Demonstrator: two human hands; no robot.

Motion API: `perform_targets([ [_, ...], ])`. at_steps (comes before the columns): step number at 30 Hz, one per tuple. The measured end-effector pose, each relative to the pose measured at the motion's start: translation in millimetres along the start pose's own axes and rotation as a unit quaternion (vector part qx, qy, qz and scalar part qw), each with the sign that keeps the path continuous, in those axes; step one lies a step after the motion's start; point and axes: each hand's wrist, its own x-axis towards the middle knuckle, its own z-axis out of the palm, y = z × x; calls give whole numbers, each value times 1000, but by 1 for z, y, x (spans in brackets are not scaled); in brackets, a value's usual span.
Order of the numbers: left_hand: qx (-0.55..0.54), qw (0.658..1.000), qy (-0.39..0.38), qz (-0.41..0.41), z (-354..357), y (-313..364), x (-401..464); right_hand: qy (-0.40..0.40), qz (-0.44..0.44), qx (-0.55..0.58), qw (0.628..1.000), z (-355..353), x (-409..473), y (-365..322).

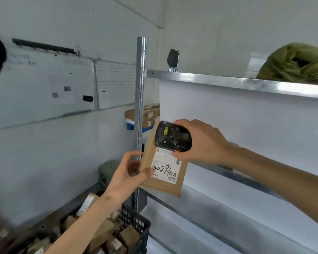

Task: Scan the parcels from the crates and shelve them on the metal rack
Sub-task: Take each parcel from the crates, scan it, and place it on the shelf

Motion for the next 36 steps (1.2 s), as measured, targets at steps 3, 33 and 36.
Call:
perform_targets([
  [3,-3,999,-25,44,28,30,-2,14,16,-20,1000,-34,-26,12],
  [33,57,965,-125,222,322,158,-64,-96,159,-363,913,-250,-391,153],
  [36,77,960,-121,241,330,165,-57,-87,175,-368,909,-259,-398,154],
])
